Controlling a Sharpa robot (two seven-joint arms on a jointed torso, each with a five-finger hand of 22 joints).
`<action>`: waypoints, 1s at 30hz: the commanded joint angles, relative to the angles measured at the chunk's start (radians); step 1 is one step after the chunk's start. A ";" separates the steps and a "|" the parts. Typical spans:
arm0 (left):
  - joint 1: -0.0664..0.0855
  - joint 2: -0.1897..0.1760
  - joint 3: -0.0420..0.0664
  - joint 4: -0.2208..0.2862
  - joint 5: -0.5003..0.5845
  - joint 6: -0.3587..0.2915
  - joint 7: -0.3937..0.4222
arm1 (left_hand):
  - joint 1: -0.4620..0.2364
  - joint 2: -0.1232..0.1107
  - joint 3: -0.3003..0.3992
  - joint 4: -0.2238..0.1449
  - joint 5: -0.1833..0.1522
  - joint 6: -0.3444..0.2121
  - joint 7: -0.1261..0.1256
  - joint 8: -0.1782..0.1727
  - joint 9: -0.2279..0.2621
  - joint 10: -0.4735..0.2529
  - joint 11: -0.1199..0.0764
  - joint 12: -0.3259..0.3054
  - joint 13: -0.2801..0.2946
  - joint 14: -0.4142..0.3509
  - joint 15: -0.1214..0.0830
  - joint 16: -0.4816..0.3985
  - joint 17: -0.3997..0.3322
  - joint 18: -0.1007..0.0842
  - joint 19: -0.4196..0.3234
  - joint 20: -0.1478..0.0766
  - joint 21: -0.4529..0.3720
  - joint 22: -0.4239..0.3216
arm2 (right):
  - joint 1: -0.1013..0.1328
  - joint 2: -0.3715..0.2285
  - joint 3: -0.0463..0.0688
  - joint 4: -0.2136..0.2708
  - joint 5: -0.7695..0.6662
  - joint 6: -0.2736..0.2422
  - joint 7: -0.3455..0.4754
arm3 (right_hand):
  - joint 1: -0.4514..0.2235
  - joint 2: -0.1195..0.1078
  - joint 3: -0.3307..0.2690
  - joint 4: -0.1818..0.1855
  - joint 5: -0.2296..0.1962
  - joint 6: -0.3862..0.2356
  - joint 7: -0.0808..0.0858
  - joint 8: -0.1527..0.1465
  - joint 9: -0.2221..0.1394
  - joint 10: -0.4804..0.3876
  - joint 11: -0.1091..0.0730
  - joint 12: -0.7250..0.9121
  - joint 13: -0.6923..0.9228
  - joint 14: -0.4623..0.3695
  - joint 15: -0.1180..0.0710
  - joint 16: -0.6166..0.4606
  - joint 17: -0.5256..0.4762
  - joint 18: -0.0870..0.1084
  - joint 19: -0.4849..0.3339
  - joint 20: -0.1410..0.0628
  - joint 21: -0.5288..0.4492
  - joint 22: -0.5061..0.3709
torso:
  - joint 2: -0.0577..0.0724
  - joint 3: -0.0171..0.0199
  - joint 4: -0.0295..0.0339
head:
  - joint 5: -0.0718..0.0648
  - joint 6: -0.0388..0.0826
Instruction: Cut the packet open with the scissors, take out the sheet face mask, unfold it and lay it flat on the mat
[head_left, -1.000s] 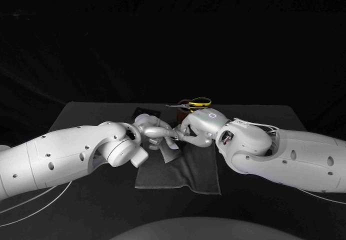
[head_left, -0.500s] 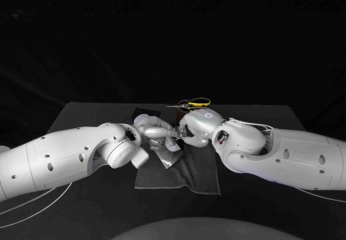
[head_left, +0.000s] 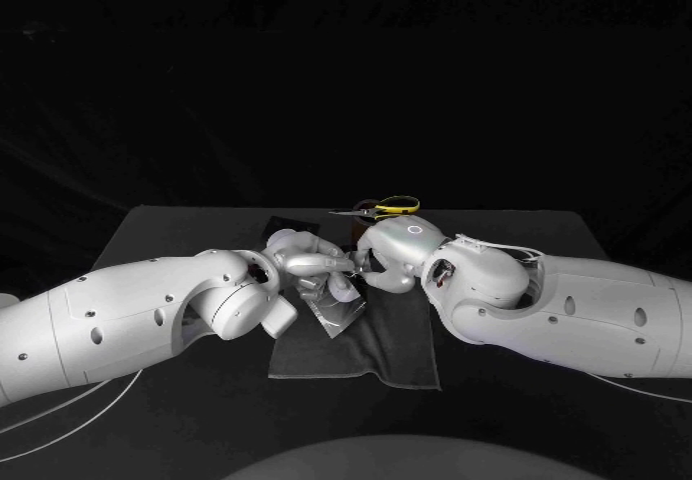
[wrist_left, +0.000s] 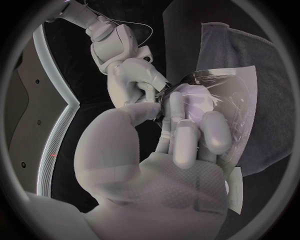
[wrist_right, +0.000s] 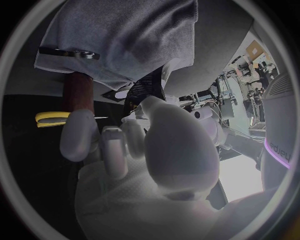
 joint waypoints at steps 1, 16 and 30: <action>0.007 0.005 0.008 0.012 0.037 -0.005 0.111 | 0.004 0.011 0.106 -0.113 0.005 0.003 -0.007 0.004 0.005 0.006 -0.009 0.005 0.001 0.028 -0.007 0.000 0.001 -0.002 -0.002 0.000 -0.002 0.001 | -0.006 0.001 -0.006 0.005 0.008 0.035 0.013 | 0.004 -0.005 -0.008 0.000 -0.003 0.009 -0.002 0.003 0.000 -0.002 0.001 0.003 0.106 0.099 0.007 0.004 0.241 0.009 0.001 0.006 -0.001 0.033 | 0.000 0.0005 -0.0006 | 0.000 0.001; 0.007 0.004 0.009 0.011 0.077 0.002 0.151 | 0.005 0.012 0.106 -0.114 0.007 0.002 -0.006 0.004 0.005 0.005 -0.009 0.005 0.001 0.028 -0.007 0.001 0.003 -0.002 0.000 0.000 -0.001 0.003 | -0.006 -0.003 -0.007 0.009 0.024 0.037 0.055 | 0.013 -0.014 -0.033 0.006 -0.003 0.013 -0.004 0.004 -0.001 -0.002 0.000 0.006 0.107 0.100 0.007 0.006 0.245 0.010 0.001 0.004 -0.005 0.033 | 0.001 0.0008 -0.0005 | -0.005 0.004; -0.002 0.021 0.007 -0.034 0.062 0.026 0.110 | 0.005 0.013 0.106 -0.113 0.007 0.002 -0.006 0.004 0.005 0.004 -0.009 0.005 0.001 0.028 -0.007 0.002 0.004 -0.002 -0.002 0.000 -0.002 0.001 | -0.014 0.020 -0.012 -0.033 0.024 0.030 0.051 | 0.015 -0.015 -0.037 0.007 -0.003 0.011 -0.003 0.003 -0.002 -0.004 0.000 0.002 0.105 0.099 0.007 0.005 0.244 0.011 -0.001 0.004 -0.010 0.031 | 0.002 -0.0003 -0.0001 | -0.010 0.003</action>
